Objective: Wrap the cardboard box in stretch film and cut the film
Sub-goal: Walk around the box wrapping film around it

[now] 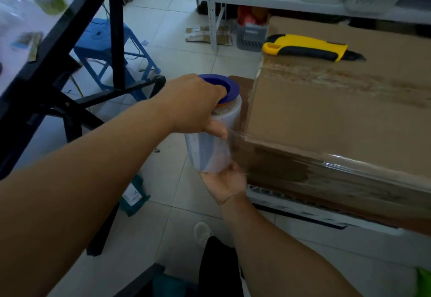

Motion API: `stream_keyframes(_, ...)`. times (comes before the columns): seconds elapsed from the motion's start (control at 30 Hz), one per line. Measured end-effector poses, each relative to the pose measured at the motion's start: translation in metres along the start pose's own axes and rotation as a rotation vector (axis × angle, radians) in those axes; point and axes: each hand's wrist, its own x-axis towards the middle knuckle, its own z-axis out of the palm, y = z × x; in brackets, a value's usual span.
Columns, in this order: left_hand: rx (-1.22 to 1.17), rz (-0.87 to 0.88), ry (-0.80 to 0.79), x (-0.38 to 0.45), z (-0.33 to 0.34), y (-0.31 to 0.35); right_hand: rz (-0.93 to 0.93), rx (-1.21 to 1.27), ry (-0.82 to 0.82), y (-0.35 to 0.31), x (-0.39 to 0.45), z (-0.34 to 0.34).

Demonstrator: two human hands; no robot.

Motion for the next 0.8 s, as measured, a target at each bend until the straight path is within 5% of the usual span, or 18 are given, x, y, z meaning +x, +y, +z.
stream_keyframes(0.37,0.034,0.071,-0.034,0.014,0.003,-0.008,-0.072,0.02,0.018,0.003,0.01,-0.004)
stream_keyframes(0.8,0.033,0.485,0.039,0.051,-0.008,-0.04,-0.391,0.154,-0.026,0.013,0.063,0.011)
